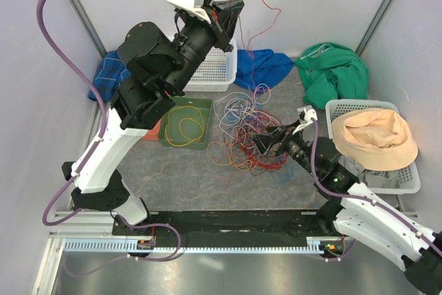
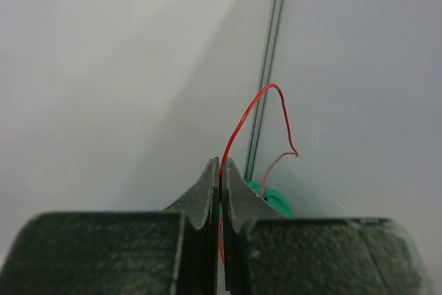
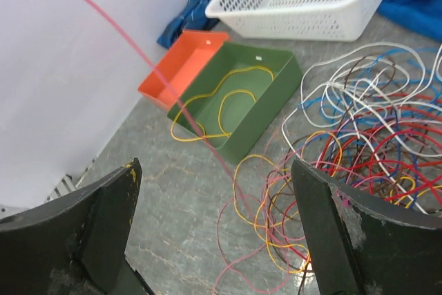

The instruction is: Untangle the cables

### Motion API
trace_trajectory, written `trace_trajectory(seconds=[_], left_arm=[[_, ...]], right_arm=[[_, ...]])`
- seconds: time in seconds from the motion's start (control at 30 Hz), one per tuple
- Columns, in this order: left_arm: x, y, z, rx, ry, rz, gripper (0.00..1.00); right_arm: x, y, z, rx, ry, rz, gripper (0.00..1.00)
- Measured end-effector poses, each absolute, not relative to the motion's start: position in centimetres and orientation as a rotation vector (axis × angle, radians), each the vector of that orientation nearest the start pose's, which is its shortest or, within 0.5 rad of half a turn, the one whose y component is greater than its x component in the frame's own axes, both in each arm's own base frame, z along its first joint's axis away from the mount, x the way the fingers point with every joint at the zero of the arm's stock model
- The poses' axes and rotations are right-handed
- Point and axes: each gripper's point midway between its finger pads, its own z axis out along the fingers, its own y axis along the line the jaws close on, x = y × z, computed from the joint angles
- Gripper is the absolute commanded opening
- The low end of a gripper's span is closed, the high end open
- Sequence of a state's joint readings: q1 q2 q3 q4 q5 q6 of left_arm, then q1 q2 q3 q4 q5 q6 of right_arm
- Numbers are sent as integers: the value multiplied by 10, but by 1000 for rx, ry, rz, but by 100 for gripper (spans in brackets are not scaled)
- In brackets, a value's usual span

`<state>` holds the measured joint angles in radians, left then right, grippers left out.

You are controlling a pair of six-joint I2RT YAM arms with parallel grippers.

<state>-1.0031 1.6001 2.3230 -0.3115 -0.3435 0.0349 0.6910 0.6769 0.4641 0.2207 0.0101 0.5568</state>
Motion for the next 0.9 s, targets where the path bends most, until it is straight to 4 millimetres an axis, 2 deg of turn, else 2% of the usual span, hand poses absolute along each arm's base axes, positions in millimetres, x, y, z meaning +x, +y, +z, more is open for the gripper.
trace_trajectory(seconds=[0.1, 0.2, 0.23, 0.27, 0.3, 0.43, 0.5, 0.6, 0.67, 0.73, 0.77, 0.9], left_arm=[[270, -311, 641, 314, 1173, -651, 2], [269, -311, 637, 323, 1182, -648, 2], [269, -311, 636, 325, 1186, -647, 2], [269, -311, 636, 327, 1188, -646, 2], [269, -311, 635, 329, 1191, -644, 2], [271, -308, 632, 320, 1205, -629, 2], [273, -304, 632, 312, 1207, -606, 2], [284, -295, 624, 293, 1222, -533, 2], [299, -287, 614, 277, 1248, -475, 2], [322, -275, 599, 251, 1293, -411, 2], [341, -264, 589, 215, 1329, -376, 2], [392, -231, 545, 106, 1461, -289, 2]], right_arm=[[236, 227, 240, -130, 1681, 967, 93], [249, 240, 224, -138, 1726, 961, 55], [252, 242, 219, -145, 1738, 949, 30], [256, 245, 212, -142, 1765, 940, 19], [260, 247, 207, -142, 1786, 929, 0], [266, 246, 194, -88, 1839, 900, 0], [266, 239, 199, -56, 1831, 885, 0], [257, 216, 223, 6, 1773, 848, 0], [248, 192, 253, 61, 1698, 817, 0], [239, 168, 287, 112, 1633, 778, 0], [233, 151, 317, 147, 1575, 752, 0], [208, 105, 403, 218, 1422, 707, 0]])
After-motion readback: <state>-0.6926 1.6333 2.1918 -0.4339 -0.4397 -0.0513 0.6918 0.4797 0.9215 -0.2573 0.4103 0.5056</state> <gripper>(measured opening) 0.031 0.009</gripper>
